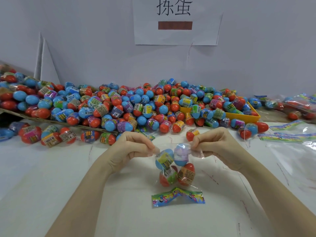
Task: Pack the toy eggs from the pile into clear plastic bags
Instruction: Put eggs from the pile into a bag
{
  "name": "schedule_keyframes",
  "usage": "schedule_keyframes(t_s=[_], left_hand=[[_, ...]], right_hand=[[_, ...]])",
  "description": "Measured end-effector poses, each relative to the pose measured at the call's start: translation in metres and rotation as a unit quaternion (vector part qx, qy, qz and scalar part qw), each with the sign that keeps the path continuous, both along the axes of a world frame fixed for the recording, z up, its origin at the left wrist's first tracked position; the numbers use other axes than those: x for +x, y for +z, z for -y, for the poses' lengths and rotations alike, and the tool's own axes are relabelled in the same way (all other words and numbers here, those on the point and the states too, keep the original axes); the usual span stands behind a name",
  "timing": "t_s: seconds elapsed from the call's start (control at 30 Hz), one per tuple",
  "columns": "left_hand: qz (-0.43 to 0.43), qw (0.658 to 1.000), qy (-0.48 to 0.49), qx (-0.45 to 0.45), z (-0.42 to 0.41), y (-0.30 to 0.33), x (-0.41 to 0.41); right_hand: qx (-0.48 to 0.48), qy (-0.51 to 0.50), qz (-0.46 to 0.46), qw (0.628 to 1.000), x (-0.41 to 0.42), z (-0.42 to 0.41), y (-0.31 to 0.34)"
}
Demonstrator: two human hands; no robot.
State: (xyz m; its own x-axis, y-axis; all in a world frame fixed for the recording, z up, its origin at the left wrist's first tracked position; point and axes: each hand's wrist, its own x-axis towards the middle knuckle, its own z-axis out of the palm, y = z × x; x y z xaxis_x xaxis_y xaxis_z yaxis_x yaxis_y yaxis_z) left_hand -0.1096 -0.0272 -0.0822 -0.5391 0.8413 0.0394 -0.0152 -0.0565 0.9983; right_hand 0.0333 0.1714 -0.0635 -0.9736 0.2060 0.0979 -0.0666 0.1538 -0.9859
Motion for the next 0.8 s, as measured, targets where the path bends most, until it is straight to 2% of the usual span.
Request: schedule_keyframes(t_s=[0.13,0.3,0.47,0.67,0.8], left_hand=[[-0.026,0.999,0.005,-0.021,0.000,-0.002,0.000],[-0.024,0.999,0.019,-0.028,-0.001,0.002,0.002],[-0.131,0.985,0.078,-0.077,-0.003,0.005,0.006],[-0.108,0.990,0.066,-0.055,-0.004,0.008,0.009],[-0.103,0.992,0.054,-0.045,-0.004,0.010,0.010]], right_hand=[[0.031,-0.001,0.020,0.999,-0.001,0.001,-0.001],[0.018,0.002,0.023,1.000,-0.003,0.001,-0.003],[0.023,-0.012,0.021,0.999,-0.002,0.001,-0.004],[0.070,-0.120,0.007,0.990,-0.006,0.013,0.004],[0.139,-0.083,0.095,0.982,-0.008,0.026,0.001]])
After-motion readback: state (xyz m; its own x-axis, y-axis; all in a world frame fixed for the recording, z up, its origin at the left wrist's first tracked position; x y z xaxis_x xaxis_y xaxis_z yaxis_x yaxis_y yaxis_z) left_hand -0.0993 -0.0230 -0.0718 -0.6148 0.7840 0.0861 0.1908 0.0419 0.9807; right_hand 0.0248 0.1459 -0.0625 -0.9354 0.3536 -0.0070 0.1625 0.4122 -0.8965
